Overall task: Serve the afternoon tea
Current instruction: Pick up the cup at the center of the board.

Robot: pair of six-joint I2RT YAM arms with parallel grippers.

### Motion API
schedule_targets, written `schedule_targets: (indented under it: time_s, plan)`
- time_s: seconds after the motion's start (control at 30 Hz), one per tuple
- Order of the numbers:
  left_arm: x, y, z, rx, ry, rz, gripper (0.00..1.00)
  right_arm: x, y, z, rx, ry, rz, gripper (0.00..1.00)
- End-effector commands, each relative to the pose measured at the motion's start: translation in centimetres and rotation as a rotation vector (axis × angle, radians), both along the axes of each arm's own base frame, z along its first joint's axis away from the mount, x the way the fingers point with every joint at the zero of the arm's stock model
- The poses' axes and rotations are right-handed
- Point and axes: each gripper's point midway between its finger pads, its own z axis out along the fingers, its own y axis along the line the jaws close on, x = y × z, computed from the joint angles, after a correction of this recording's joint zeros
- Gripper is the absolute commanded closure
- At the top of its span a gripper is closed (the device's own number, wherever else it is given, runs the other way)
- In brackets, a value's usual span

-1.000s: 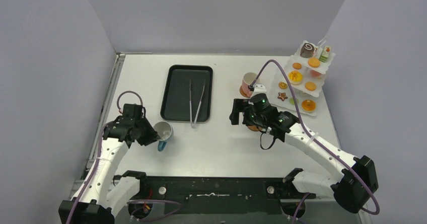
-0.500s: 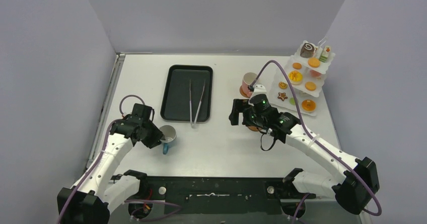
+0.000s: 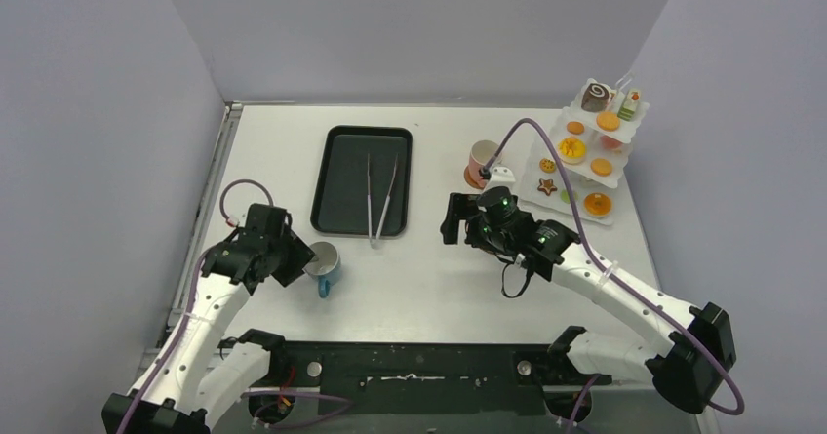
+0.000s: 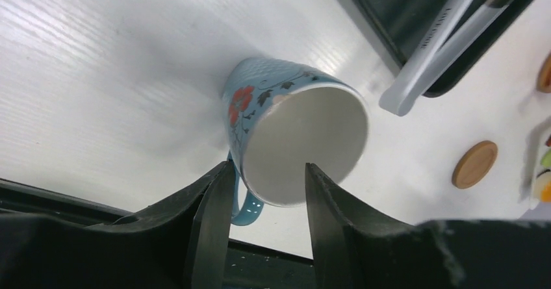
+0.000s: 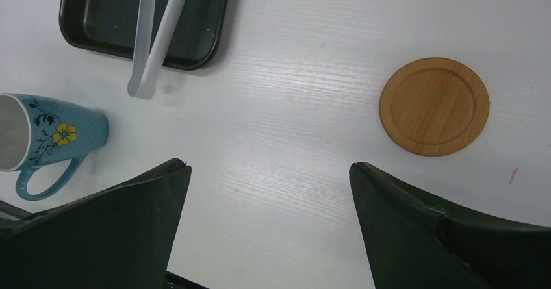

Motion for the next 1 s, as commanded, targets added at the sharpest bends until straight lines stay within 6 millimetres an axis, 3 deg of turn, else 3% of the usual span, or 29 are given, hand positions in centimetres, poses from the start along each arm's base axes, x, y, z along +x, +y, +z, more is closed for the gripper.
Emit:
schedule_targets:
  time_s: [0.0, 0.1, 0.23, 0.4, 0.5, 0.6, 0.77, 0.97]
  plan:
    - [2.2, 0.2, 4.6, 0.018, -0.187, -0.020, 0.56, 1.1, 1.6, 2.8, 0.056, -0.073, -0.079, 0.01]
    - [3.2, 0.5, 6.6, 0.073, -0.293, -0.106, 0.48, 0.7, 3.4, 3.3, 0.072, -0.105, -0.083, 0.02]
    - [5.1, 1.3, 11.7, 0.190, -0.477, -0.212, 0.28, -0.5, 6.9, 4.1, 0.103, -0.135, -0.062, 0.05]
    - [5.8, 2.9, 18.1, 0.330, -0.651, -0.240, 0.20, -2.7, 13.2, 4.5, 0.091, -0.163, 0.031, 0.07]
    - [5.6, 4.0, 21.5, 0.406, -0.726, -0.237, 0.06, -4.1, 17.2, 4.1, 0.088, -0.160, 0.097, 0.08]
    - [5.1, 4.9, 24.4, 0.463, -0.786, -0.230, 0.04, -5.5, 21.0, 3.6, 0.065, -0.156, 0.174, 0.09]
    - [3.6, 6.7, 27.8, 0.554, -0.845, -0.194, 0.03, -7.3, 25.6, 2.1, 0.005, -0.147, 0.274, 0.10]
    - [2.3, 8.7, 29.2, 0.656, -0.846, -0.155, 0.03, -8.8, 28.9, -1.3, -0.027, -0.086, 0.364, 0.13]
